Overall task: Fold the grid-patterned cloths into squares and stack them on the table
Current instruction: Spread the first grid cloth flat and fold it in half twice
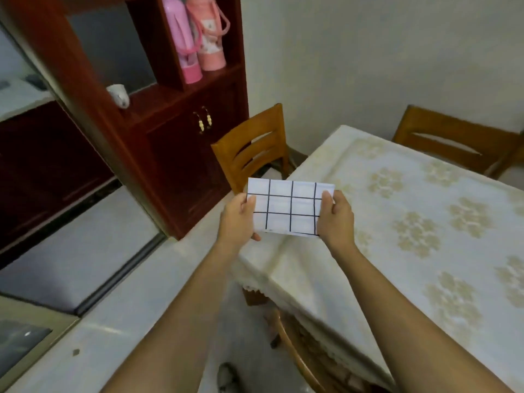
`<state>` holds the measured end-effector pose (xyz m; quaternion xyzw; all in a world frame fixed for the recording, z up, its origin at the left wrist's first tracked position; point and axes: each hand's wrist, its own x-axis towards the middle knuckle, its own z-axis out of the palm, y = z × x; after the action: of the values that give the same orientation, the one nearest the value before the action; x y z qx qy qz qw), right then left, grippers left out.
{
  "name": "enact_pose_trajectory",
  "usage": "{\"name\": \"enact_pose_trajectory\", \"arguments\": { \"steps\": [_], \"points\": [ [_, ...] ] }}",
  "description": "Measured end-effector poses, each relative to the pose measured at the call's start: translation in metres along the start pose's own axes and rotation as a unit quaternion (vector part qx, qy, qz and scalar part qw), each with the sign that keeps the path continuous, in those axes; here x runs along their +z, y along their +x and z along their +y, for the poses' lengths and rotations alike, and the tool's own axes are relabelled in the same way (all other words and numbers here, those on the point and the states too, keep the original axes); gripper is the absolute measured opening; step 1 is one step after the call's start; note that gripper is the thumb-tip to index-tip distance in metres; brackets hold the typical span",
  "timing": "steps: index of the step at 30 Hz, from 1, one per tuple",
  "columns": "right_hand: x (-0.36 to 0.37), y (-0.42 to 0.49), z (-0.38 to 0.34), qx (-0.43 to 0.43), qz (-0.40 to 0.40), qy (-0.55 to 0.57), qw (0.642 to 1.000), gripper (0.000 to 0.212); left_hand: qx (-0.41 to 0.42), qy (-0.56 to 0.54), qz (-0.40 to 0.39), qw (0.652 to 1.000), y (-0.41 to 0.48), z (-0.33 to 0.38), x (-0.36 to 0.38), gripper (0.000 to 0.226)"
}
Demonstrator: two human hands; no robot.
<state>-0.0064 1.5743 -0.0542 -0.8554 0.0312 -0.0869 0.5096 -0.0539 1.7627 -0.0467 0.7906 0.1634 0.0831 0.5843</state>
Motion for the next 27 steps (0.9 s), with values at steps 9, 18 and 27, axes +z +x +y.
{"name": "enact_pose_trajectory", "arguments": {
  "steps": [9, 18, 27],
  "points": [
    [0.009, 0.024, 0.036, 0.138, 0.119, 0.008, 0.983, 0.025, -0.002, 0.066, -0.191, 0.979, 0.105, -0.035, 0.053, 0.022],
    [0.005, 0.028, 0.117, 0.220, 0.142, -0.003, 0.965, 0.022, -0.026, 0.130, -0.297, 0.946, 0.134, -0.083, 0.128, 0.032],
    [-0.020, 0.013, 0.179, 0.309, 0.139, -0.095, 0.936, 0.039, -0.108, 0.108, -0.392, 0.907, 0.134, -0.139, 0.190, 0.016]
  ]
}}
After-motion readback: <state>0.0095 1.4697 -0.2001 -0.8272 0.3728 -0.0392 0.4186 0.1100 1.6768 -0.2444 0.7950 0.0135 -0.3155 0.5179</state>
